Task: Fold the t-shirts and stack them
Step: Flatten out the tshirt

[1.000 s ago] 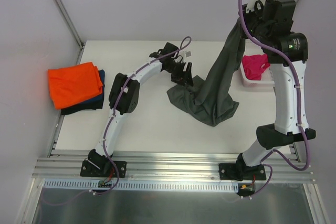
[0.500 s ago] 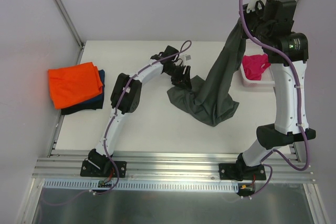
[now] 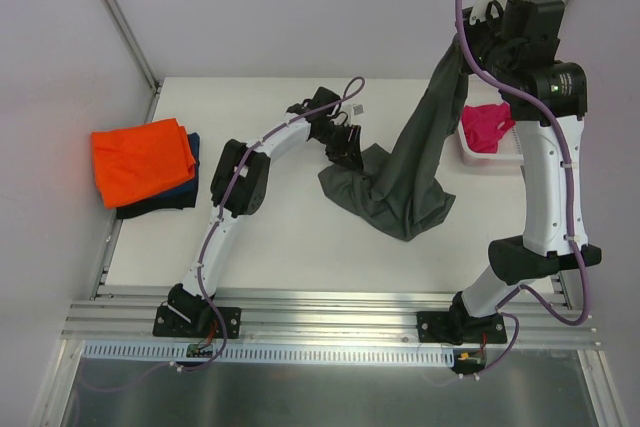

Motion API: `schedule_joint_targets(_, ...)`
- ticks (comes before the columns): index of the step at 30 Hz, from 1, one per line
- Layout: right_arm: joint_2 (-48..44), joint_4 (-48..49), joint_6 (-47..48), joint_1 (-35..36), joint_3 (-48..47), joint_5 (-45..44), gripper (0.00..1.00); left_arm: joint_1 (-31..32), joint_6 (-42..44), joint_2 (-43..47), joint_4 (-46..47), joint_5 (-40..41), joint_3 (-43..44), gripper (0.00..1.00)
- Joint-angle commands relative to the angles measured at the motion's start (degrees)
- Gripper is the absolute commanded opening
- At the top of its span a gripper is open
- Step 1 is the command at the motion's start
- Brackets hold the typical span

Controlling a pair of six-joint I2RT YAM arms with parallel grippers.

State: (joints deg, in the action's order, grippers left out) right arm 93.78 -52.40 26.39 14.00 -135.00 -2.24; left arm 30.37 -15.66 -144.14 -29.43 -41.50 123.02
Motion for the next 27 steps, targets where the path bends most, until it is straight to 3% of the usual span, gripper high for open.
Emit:
schedule_joint_targets(1, -0.3, 1.6, -0.7, -0.5, -1.5, -0.1, 0.01, 0.2, 0.4, 1.0, -0.1, -0.5, 1.4, 0.4)
schedule_joint_targets(17, -0.1, 1.6, -0.8, -0.6, -1.5, 0.0, 0.01, 0.7, -0.2, 0.7, 0.2, -1.1, 0.9, 0.33)
schedule_joint_targets(20, -0.1, 1.5, -0.9, -0.6, -1.7, 0.0, 0.01, 1.1, -0.2, 0.4, 0.2, -1.3, 1.0, 0.27)
schedule_joint_targets(27, 0.1, 1.5, -1.0, -0.7, -1.9, 0.1, 0.01, 1.7, -0.5, -0.1, 0.4, -1.7, 1.3, 0.27)
